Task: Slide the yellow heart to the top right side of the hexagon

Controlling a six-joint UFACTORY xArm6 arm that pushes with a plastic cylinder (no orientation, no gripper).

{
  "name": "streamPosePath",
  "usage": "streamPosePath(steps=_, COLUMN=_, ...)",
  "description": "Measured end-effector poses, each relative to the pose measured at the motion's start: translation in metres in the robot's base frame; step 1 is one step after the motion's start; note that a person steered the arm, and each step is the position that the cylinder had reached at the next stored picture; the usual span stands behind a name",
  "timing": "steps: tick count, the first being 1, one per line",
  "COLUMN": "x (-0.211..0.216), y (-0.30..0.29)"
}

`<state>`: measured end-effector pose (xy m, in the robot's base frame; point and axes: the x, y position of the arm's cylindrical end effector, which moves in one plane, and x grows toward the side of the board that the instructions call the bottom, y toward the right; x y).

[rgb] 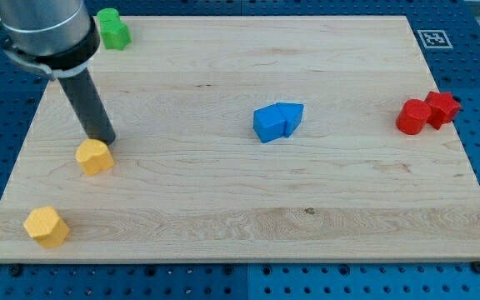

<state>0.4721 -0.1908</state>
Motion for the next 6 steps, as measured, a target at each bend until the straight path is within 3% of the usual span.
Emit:
streamPosePath(steps=2, x=0.001, y=0.000)
streamPosePath(steps=6, x=0.045, y=0.010)
